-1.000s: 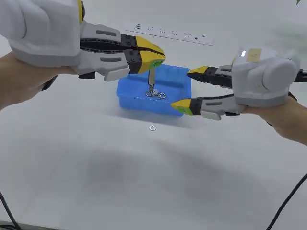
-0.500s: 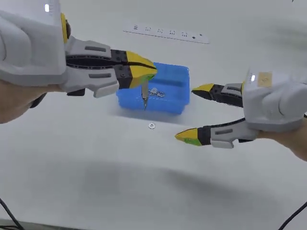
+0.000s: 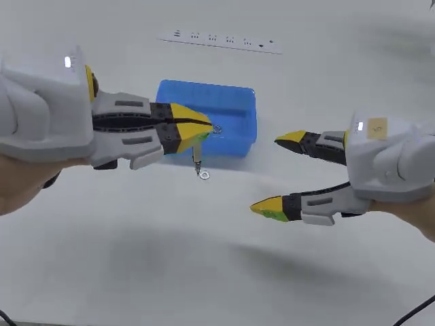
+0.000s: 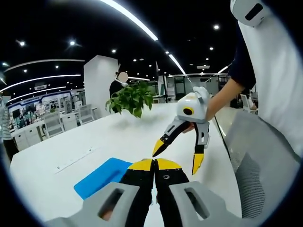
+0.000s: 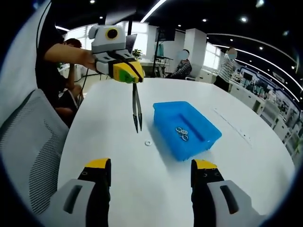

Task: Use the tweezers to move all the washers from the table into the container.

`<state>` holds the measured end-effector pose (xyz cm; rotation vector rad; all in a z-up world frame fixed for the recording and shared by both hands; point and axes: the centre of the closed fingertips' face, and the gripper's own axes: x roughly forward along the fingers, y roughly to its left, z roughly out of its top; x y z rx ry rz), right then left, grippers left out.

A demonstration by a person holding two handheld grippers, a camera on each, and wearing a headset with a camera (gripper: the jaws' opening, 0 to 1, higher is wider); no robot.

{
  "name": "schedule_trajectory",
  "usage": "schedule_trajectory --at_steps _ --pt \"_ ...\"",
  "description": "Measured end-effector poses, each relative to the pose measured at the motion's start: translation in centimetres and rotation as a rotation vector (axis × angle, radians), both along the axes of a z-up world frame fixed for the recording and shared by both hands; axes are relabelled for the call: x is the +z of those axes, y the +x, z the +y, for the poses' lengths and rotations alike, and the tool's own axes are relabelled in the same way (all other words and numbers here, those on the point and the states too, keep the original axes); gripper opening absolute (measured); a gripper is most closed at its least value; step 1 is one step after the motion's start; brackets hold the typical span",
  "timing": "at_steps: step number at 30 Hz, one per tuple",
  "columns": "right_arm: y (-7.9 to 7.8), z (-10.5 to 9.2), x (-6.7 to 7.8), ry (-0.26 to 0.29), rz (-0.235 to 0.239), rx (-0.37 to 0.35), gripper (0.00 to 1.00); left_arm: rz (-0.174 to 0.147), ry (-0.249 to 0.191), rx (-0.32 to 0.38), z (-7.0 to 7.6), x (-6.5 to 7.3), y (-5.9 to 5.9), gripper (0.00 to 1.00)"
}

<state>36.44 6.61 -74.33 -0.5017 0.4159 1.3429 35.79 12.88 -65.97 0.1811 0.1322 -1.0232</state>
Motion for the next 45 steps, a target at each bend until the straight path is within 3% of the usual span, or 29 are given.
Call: schedule_trajectory --at_steps 4,8,27,39,45 --pt "-0.4 -0.5 -0.4 -0.008 0.015 -0.001 0.71 0.009 -0.003 0.018 0.3 -0.7 0.2 0.04" --pt "-0.8 -0.7 -1.0 -0.013 0.033 -0.004 0.73 0.003 -0.030 0.015 0.2 -0.5 0.4 0.04" --pt "-0.8 -0.7 -1.7 0.010 0.074 -0.032 0.71 0.022 -0.035 0.000 -0.4 -1.7 2.1 0.04" --pt "-1.0 -0.5 -1.7 0.020 0.091 -0.039 0.70 0.025 -0.038 -0.003 -0.3 -2.3 2.2 0.04" --pt "-1.0 -0.1 -1.6 0.028 0.096 -0.038 0.69 0.053 -0.061 -0.013 -0.2 -2.3 2.1 0.04"
